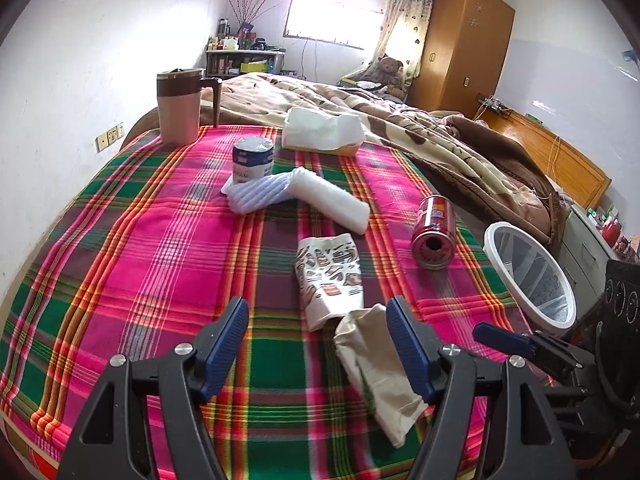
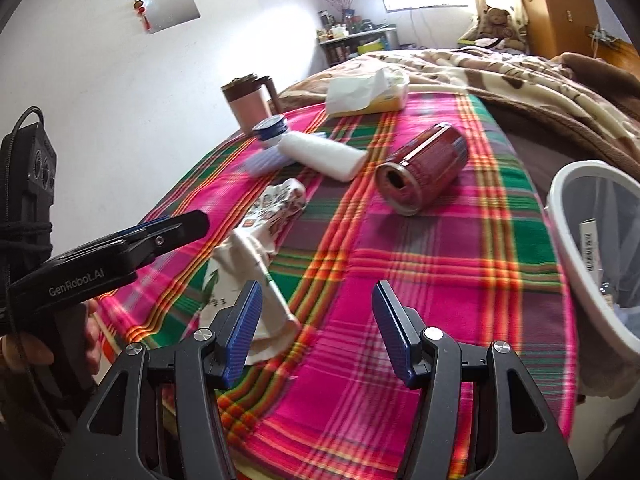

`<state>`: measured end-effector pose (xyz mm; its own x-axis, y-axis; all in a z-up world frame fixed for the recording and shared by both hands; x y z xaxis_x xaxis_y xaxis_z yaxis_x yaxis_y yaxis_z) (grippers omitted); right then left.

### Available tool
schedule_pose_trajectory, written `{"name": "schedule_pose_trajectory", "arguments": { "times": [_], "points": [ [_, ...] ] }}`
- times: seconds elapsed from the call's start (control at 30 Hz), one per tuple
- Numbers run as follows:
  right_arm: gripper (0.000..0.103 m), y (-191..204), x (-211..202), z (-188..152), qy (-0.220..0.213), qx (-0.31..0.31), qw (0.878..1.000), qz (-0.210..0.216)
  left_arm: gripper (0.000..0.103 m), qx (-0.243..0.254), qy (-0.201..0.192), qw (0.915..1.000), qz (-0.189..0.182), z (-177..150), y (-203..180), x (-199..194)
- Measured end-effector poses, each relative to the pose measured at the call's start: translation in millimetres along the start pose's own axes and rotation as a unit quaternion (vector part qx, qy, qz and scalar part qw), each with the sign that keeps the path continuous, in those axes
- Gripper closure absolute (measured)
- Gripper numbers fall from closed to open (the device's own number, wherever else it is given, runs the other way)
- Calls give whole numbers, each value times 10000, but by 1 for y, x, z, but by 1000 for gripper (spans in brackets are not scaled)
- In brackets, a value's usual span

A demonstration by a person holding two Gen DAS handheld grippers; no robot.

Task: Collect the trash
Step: 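Move both open tools back to the bed toward the paper cup and cloth bag, then grasp the patterned paper cup with the left tool while the right tool grasps the beige cloth bag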

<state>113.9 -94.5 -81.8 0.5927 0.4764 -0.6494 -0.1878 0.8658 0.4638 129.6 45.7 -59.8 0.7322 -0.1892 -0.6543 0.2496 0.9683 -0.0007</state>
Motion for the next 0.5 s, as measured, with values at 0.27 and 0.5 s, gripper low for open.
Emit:
{"name": "schedule_pose_trajectory", "arguments": {
  "times": [0.27,0.5],
  "points": [
    [66,11,18,-15,330,-145,9993,-2,30,-29,58,9999,-132,0,5,10],
    [87,7,19,-20,390,-130,9991,-53,29,-145,114,9994,-297,3,7,22]
  ]
}}
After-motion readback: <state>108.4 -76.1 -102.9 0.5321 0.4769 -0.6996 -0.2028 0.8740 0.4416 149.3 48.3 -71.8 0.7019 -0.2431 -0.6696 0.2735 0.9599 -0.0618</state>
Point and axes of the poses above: each gripper's, at about its wrist camera, not at the fingertips, and x roughly the way its jaws point, y to its left, z to its top, the point moved 8 cm from there along x, roughly the way its jaws point, and after that the axes turned 14 degrees about x, right-handed, at the moved point
